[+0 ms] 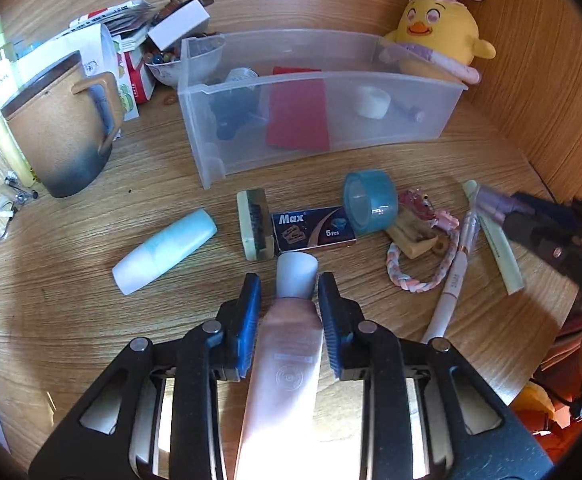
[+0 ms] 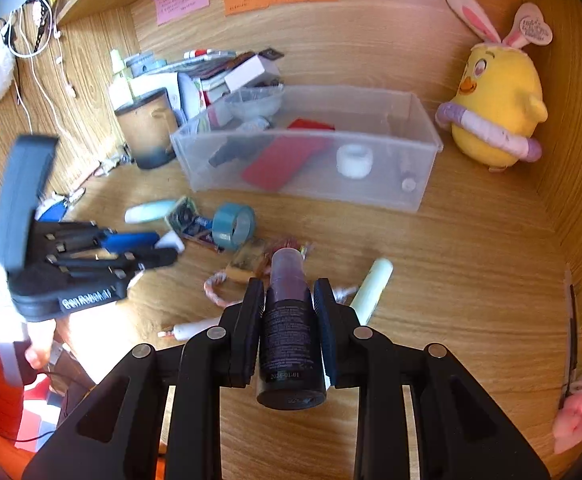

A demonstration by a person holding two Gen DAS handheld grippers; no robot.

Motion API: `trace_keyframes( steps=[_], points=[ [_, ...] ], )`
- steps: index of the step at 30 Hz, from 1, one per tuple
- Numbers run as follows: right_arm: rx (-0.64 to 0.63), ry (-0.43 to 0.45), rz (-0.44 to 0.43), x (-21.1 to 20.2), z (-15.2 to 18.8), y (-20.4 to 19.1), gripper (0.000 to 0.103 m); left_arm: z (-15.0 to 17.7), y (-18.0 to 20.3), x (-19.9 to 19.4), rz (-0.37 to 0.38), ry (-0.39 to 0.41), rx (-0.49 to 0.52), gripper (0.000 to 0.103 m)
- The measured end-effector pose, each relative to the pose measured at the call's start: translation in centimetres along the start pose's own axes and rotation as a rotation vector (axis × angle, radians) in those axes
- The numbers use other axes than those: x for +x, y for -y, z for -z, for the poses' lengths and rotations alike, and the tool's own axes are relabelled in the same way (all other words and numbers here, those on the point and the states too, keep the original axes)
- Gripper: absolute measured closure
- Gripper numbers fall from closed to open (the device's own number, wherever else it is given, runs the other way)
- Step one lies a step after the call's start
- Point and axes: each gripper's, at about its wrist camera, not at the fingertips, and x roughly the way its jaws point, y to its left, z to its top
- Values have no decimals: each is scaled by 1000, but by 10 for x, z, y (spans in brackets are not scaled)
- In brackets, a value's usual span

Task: Organize objects
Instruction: 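Grasp the pink lotion tube with left tool while right tool grasps purple spray bottle, then carry both items over the clear box and release them inside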

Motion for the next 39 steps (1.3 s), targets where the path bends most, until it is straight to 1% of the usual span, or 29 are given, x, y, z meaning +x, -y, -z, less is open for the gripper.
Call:
trace_keyframes(
  steps=[1,3,7,10,18,20,28,39],
  points=[
    [1,12,2,-2,-3,1,80,0,2,1,-2,4,7,77],
    [5,27,5,-4,-7,2,80,1,5,1,-19,12,25,78],
    [19,52,6,-6,-15,6,80,0,7,-6,-30,38,27,83],
    [27,67,8,-6,-22,9,80,-5,5,-17,-19,70,9,83],
    [37,112,9,-9,-40,16,80,-26,2,-57,-19,189,-29,83],
    [37,124,5,-9,-46,18,80,-31,-1,-67,-9,222,-42,83],
    [2,177,7,-9,-74,20,80,-56,-6,-93,20,308,-94,84],
    [-50,232,5,-9,-107,21,80,-98,0,-123,6,395,-58,84]
  ],
)
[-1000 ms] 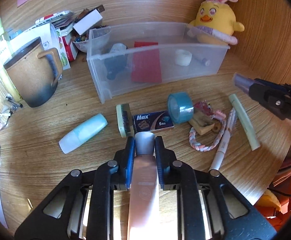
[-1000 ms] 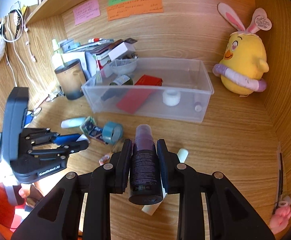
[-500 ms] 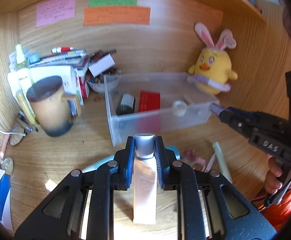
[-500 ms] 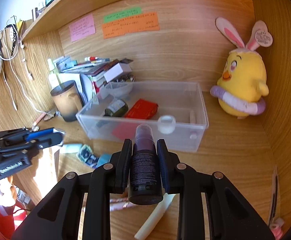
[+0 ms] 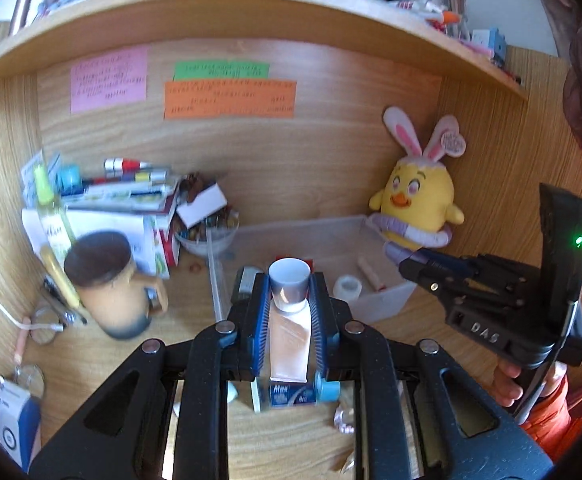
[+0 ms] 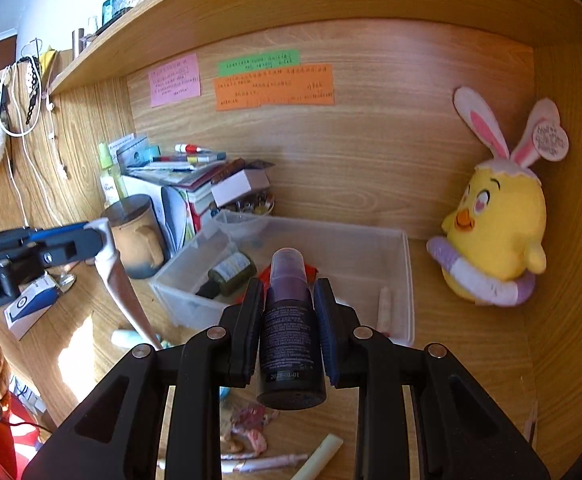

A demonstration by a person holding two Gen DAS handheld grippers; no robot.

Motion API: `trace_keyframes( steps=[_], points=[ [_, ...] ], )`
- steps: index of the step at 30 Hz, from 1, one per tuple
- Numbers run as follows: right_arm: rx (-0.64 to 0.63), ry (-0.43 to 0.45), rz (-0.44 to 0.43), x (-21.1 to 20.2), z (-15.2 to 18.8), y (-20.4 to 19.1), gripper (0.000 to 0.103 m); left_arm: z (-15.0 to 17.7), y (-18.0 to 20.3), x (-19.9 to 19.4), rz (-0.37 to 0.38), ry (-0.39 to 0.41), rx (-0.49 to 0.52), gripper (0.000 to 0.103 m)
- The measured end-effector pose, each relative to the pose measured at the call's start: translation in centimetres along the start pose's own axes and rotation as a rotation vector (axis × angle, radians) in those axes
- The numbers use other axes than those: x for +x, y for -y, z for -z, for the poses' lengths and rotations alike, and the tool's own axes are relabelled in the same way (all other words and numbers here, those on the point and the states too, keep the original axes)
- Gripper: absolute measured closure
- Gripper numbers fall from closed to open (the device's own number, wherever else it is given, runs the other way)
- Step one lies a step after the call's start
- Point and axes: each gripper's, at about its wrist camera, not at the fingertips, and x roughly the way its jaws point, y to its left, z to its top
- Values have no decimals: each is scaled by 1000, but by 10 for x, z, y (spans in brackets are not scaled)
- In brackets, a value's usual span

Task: Organize objects
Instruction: 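Carry both items over the clear box and release them inside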

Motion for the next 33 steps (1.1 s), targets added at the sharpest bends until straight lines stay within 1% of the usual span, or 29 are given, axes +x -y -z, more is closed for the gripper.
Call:
trace_keyframes(
  steps=[6,9,14,18,22,24,29,33],
  points=[
    [9,3,-5,10,-17,9,80,-30,1,8,16,27,-4,84],
    [7,-2,3,16,-24,13,80,-45,4,17,22,31,10,84],
    [3,-11,23,27,-32,18,80,-67,10,32,11,44,33,84],
    [-2,-21,40,37,-37,20,80,-80,13,44,18,51,27,84],
    [-4,-27,43,46,-41,25,80,-87,17,61,5,69,22,84],
    [-5,-34,41,53,-42,27,80,-87,18,73,18,49,12,84],
    [1,-80,31,73,-35,35,80,-78,16,104,93,-29,-34,84],
    [15,-133,13,92,-27,39,80,-68,14,125,110,-91,-49,84]
  ],
)
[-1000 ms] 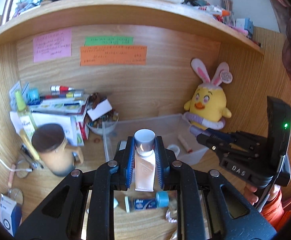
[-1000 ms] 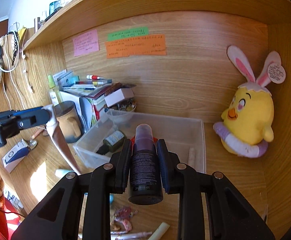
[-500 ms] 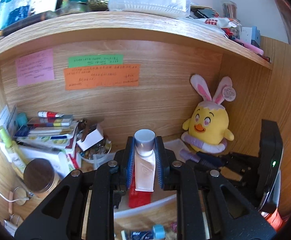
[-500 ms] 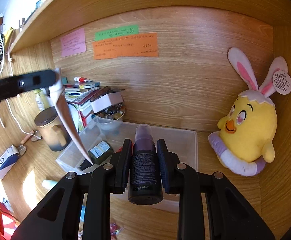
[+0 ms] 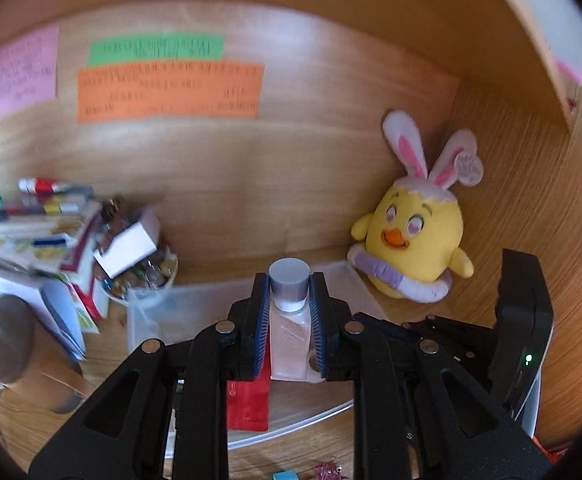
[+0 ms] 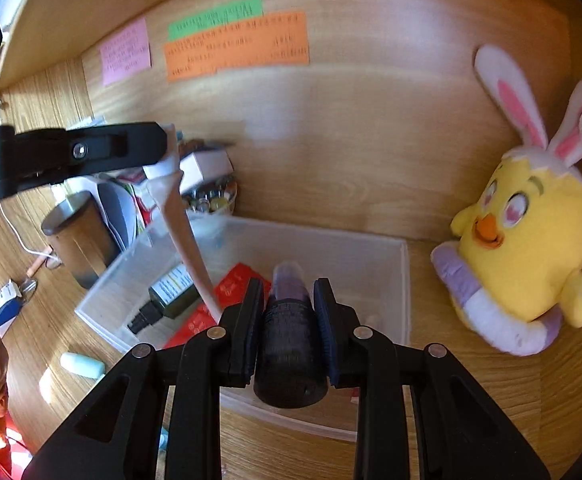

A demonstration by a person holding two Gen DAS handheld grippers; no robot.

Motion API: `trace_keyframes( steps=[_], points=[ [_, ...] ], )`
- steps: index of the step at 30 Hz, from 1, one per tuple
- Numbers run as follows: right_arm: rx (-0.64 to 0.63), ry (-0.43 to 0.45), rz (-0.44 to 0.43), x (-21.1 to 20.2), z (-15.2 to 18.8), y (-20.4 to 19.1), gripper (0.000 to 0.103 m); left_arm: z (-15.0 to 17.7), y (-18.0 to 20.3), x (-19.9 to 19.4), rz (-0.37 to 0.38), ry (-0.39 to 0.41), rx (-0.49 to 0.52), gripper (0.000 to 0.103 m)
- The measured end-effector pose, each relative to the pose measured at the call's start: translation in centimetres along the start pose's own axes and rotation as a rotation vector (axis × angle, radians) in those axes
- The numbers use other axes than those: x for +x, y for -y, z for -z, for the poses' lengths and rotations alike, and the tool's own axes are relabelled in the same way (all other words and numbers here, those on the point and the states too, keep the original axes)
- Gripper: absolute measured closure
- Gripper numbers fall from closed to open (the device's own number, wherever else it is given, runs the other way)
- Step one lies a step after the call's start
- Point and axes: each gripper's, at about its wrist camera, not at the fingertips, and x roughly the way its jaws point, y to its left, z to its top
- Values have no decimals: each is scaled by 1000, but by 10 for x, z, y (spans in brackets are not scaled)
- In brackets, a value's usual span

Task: Organize objects
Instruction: 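Carry both items over the clear box and release them inside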

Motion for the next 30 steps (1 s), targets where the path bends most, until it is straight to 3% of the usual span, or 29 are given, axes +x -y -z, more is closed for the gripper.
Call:
trace_keyframes(
  steps=[8,19,20,24,30],
  points=[
    [4,-74,8,26,9,3,80,11,-17,27,-15,-80,-34,84],
    [-50,-75,27,25,14,-8,78,30,-49,51,-98,-184,-103,83],
    [-62,-78,28,26,14,-11,77,32,-52,53,-101,-192,-107,83],
    [-90,-71,35,25,17,-18,52,42,-58,56,-124,-212,-95,66],
    [-126,-31,62,15,15,-29,30,56,-55,46,-165,-208,-31,48]
  ],
)
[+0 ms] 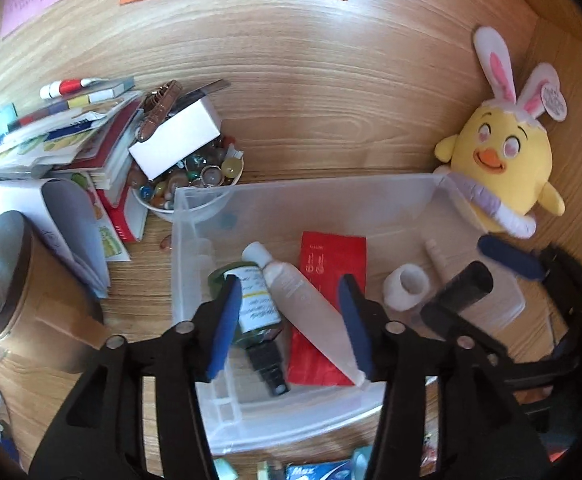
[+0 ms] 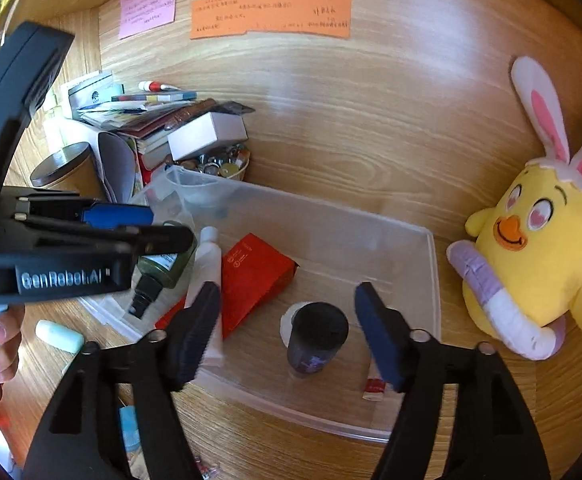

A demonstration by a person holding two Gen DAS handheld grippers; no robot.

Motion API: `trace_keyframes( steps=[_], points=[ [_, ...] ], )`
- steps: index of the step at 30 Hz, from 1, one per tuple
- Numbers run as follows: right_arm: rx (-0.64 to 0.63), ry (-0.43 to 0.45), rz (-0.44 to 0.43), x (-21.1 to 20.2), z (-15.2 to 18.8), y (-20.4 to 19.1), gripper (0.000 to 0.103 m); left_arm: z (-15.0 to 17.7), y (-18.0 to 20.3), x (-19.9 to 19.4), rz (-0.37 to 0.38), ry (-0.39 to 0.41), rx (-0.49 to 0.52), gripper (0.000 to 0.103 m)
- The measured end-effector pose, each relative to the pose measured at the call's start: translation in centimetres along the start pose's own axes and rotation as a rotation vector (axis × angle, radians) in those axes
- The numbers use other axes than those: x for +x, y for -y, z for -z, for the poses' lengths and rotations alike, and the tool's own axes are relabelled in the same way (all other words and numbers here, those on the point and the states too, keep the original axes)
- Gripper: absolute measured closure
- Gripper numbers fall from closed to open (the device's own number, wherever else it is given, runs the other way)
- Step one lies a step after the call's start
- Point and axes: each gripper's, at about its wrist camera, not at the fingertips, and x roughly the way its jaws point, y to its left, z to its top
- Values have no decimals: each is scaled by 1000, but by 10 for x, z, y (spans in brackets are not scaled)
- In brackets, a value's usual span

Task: Organize objects
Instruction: 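Carry both items over the clear box and release them inside, then move both tools back toward the remaining items on the desk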

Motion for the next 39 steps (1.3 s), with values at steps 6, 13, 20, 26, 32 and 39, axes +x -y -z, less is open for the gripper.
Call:
trace_keyframes(
  steps=[6,13,20,26,32,39],
  points=[
    [-21,38,30,-18,-4,-6,20,11,3,-25,-7,29,37,36],
    [-39,115,64,-54,-2,-19,9,23,4,-61,-22,100,54,15],
    [1,129,66,-76,12,-18,4,45,2,-87,-51,138,61,8],
    [34,122,105,-88,29,-13,4,70,-8,-92,-58,129,69,5],
    [87,82,134,-92,50,-6,4,104,-22,-73,-68,35,44,5],
    [97,-5,178,-89,89,-7,4,129,-50,-52,-31,-48,-49,5]
  ],
)
